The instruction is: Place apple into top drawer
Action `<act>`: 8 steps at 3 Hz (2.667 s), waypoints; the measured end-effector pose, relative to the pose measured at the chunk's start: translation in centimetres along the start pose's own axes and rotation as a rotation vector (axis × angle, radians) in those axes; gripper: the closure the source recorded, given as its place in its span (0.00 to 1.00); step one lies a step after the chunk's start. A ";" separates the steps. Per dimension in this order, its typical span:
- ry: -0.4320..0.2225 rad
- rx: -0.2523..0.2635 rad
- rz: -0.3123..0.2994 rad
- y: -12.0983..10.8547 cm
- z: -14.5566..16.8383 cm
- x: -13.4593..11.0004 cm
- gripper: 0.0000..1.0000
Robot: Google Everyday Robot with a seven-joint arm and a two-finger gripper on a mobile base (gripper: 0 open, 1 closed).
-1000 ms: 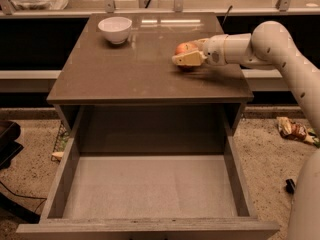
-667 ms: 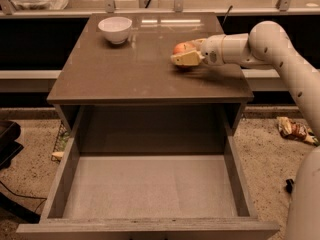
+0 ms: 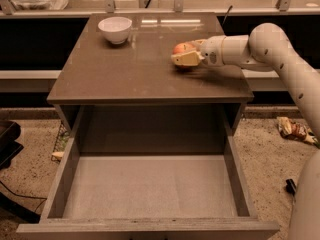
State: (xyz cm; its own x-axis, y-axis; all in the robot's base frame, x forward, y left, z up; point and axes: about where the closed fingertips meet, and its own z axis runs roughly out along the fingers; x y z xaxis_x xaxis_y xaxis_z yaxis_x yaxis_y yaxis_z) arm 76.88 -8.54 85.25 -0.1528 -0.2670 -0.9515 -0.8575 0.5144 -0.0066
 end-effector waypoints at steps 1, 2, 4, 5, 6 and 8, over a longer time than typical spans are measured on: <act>-0.035 0.033 -0.048 1.7 -2.4 -2.2 1.00; -0.051 0.059 -0.114 6.6 -5.7 -4.8 1.00; -0.024 -0.088 -0.114 20.1 -9.6 0.9 1.00; -0.021 -0.162 -0.079 23.6 -7.5 6.6 1.00; 0.035 -0.207 -0.082 25.0 -4.9 11.3 1.00; 0.020 -0.225 -0.045 26.9 -2.9 13.4 1.00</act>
Offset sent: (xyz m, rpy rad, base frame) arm -0.1639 0.0085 0.0903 -0.0661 -0.1920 -0.0182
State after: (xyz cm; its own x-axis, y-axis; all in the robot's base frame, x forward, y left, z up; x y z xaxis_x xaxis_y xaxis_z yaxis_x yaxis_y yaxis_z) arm 50.31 -0.66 73.17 -0.1192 -0.3027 -0.9456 -0.9514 0.3071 0.0217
